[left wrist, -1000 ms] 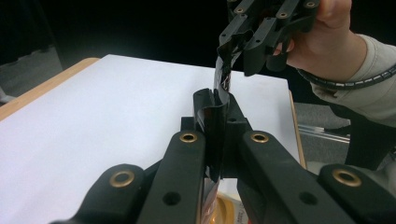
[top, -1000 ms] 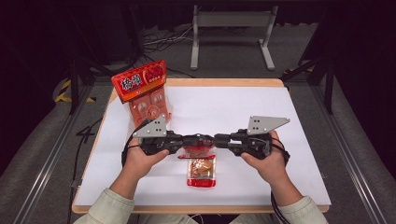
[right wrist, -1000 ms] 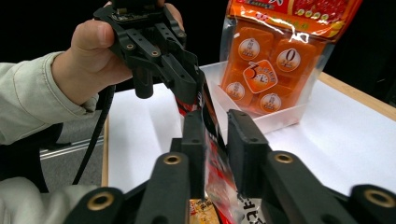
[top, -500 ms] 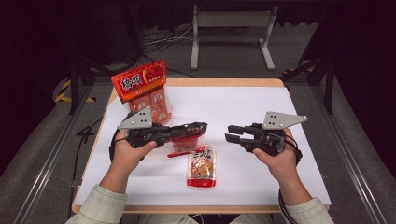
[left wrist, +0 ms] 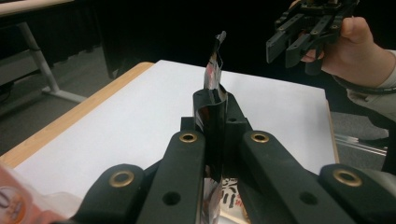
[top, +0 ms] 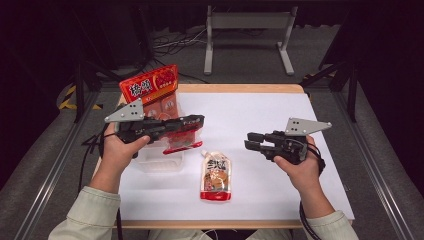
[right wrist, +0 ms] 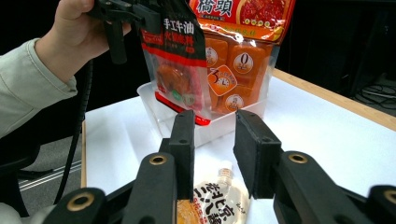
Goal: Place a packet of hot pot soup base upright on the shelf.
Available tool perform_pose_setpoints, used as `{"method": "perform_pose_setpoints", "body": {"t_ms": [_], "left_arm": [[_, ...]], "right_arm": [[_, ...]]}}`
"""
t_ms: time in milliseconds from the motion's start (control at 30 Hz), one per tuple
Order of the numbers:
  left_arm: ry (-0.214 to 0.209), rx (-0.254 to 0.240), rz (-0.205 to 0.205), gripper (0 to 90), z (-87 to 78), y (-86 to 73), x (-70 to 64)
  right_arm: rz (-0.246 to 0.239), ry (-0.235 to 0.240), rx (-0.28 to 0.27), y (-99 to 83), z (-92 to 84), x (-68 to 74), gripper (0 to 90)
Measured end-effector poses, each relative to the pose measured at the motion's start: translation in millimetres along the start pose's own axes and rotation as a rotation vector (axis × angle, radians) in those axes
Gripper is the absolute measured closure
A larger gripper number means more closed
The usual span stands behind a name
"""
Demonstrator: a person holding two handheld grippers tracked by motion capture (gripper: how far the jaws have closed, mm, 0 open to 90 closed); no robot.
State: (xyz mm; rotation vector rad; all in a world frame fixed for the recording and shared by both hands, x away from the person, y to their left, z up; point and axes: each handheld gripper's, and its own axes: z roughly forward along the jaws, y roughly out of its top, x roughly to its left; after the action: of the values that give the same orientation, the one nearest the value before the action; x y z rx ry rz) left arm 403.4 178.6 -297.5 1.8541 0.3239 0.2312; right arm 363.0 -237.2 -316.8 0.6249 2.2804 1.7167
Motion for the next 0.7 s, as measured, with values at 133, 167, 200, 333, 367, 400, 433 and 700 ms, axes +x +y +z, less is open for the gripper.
{"method": "perform_pose_setpoints", "body": {"t_ms": [133, 167, 200, 333, 367, 400, 433, 700], "left_arm": [[0.005, 0.0, 0.004, 88.7, -4.8, 0.0, 5.1], [0.005, 0.002, 0.013, 88.7, -6.5, 0.3, 7.1], [0.007, -0.003, 0.004, 88.6, -9.0, -0.1, 9.0], [0.031, -0.014, -0.005, 88.3, -19.0, -1.8, 17.5], [0.034, -0.014, 0.0, 88.3, -20.9, -2.2, 19.4], [0.035, -0.018, -0.005, 88.3, -22.7, -2.9, 21.2], [0.041, -0.02, -0.01, 88.4, -24.5, -3.5, 22.8], [0.064, -0.01, -0.003, 88.4, -35.0, -7.0, 33.3]], "right_arm": [[0.004, -0.003, 0.001, -1.2, 0.1, -0.9, 69.4], [0.005, -0.003, 0.001, -1.3, -0.2, -1.1, 69.5], [0.006, -0.001, 0.0, -1.4, -0.5, -1.3, 69.6], [0.007, -0.008, -0.003, -1.8, -3.2, -2.2, 70.1], [0.008, -0.009, -0.004, -1.9, -3.7, -2.5, 70.1], [0.006, -0.011, -0.005, -2.1, -3.9, -2.9, 70.1], [0.007, -0.011, -0.005, -2.4, -4.0, -3.2, 70.1], [0.013, -0.014, -0.006, -3.8, -3.8, -5.1, 70.5]]}}
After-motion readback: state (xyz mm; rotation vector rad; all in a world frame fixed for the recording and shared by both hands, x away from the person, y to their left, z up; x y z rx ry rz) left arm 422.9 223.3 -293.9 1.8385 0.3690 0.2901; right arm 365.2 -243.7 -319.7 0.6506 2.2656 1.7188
